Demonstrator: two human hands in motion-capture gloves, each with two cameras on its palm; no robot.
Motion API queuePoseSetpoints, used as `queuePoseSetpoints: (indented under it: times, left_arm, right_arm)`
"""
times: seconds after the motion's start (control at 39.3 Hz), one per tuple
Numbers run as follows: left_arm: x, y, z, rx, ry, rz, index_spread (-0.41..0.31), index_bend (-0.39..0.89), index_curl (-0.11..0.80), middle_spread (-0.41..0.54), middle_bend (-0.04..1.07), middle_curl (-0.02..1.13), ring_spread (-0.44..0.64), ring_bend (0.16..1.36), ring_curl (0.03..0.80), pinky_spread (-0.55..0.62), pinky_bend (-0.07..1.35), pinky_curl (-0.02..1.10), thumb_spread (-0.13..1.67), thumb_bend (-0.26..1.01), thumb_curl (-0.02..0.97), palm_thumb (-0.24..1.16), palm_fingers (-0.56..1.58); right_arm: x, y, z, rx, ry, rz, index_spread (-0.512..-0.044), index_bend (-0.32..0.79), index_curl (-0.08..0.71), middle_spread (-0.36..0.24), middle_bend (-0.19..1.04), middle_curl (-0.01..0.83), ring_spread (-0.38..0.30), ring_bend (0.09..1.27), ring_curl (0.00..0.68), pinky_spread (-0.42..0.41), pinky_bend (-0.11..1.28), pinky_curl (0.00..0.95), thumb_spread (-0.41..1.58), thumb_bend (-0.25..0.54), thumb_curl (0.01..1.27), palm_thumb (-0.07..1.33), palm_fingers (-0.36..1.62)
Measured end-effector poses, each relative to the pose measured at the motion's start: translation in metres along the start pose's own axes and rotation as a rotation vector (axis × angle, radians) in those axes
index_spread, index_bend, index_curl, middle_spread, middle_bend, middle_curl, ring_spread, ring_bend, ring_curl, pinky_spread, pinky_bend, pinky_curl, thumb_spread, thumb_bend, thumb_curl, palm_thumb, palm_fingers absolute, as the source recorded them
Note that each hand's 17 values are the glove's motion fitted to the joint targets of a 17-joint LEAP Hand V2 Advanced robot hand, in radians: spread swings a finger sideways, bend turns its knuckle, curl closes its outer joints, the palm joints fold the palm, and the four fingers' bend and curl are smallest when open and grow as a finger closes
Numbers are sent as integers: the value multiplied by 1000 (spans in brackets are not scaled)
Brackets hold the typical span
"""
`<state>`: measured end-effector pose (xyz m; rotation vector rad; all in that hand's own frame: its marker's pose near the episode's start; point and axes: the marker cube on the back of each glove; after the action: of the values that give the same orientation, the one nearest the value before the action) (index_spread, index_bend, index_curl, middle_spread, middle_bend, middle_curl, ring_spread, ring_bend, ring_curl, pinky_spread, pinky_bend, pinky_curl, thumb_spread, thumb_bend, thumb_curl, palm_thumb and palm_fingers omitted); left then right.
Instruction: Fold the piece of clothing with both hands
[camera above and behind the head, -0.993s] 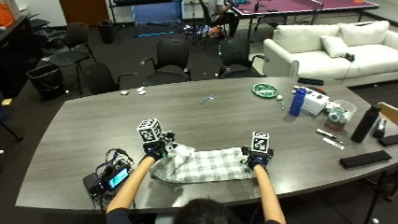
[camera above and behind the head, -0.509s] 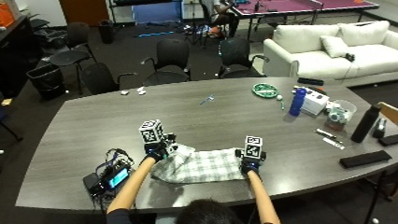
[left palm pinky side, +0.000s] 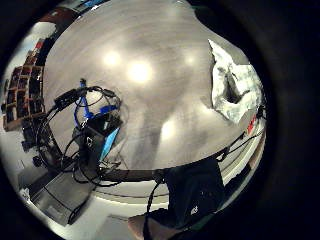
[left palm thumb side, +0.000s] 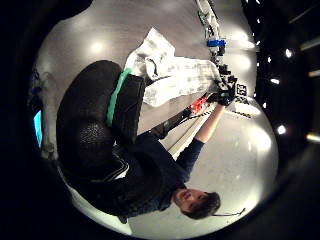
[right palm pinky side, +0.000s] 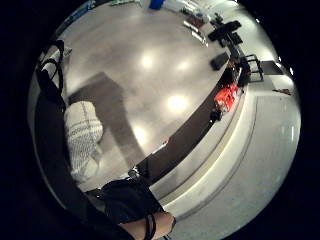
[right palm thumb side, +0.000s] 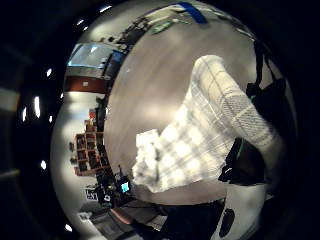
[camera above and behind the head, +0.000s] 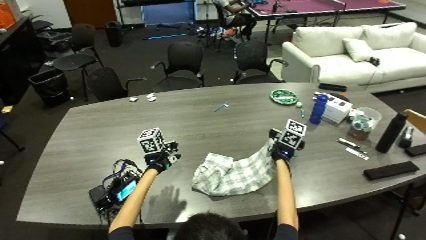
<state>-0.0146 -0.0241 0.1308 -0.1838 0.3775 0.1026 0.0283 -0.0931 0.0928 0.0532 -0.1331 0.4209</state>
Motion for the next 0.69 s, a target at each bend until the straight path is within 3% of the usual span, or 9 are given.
queuePoseSetpoints:
  times: [0.15,0.2,0.38,0.51,0.59,0.69]
  left_arm:
    - [0,12,-9,24,18,24,-45,267,468,202,133,200,328,504,331,317,233,377,1330,-11,264,219,275]
    - [-1,12,-10,36,24,37,-45,269,468,201,136,201,328,503,330,317,231,376,1330,-11,263,219,277]
    - [-16,18,-11,0,13,-51,-45,276,469,201,134,201,329,502,326,317,228,375,1329,-9,264,224,280]
    - [-27,23,-18,30,5,-82,-45,270,467,200,140,204,323,503,323,316,226,372,1329,-10,264,228,289]
    - [-31,31,-26,54,6,-101,-45,272,466,200,140,204,320,503,323,316,222,370,1332,-9,264,231,295]
    - [-36,39,-37,89,8,-119,-45,267,464,200,146,210,318,498,321,316,216,368,1343,-4,266,245,301]
  right_arm:
    - [-121,63,-39,30,26,-225,-243,196,374,-204,319,502,-254,609,466,-341,606,395,429,-25,653,1028,1291]
    - [-156,81,-29,4,52,-303,-245,199,386,-204,322,507,-255,606,467,-340,600,397,402,-26,663,1030,1293]
    - [-261,150,48,-140,163,-537,-240,172,406,-212,326,518,-261,610,475,-349,599,403,349,-35,686,1020,1285]
    - [-291,203,93,-325,244,-606,-235,114,394,-216,324,523,-265,647,484,-357,622,410,360,-43,692,1000,1266]
    - [-298,212,106,-392,195,-638,-230,97,381,-216,329,526,-266,668,488,-359,631,413,387,-41,693,988,1251]
    - [-298,213,101,-431,66,-673,-212,60,347,-198,322,524,-260,680,487,-357,665,416,584,-40,661,939,1204]
